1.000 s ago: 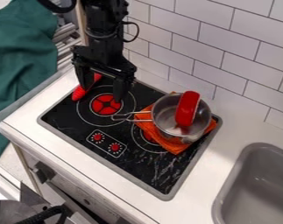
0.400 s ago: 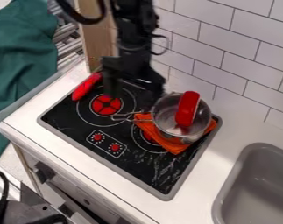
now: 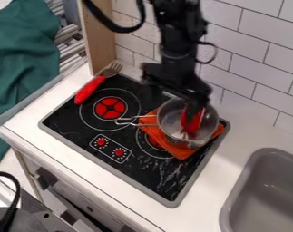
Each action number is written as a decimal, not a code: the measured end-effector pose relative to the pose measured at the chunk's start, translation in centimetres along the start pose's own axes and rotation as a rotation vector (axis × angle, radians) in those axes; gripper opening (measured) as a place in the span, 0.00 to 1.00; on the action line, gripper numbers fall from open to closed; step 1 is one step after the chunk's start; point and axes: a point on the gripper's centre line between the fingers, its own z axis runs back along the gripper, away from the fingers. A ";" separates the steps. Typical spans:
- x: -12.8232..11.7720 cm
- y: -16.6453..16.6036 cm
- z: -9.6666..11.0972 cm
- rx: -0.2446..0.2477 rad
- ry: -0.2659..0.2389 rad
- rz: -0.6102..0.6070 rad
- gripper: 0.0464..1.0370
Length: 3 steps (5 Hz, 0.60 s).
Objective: Grab the red object from the silver pot and put it on the left side burner
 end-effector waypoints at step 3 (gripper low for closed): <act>3.5 -1.7 -3.0 -0.004 0.041 0.039 0.96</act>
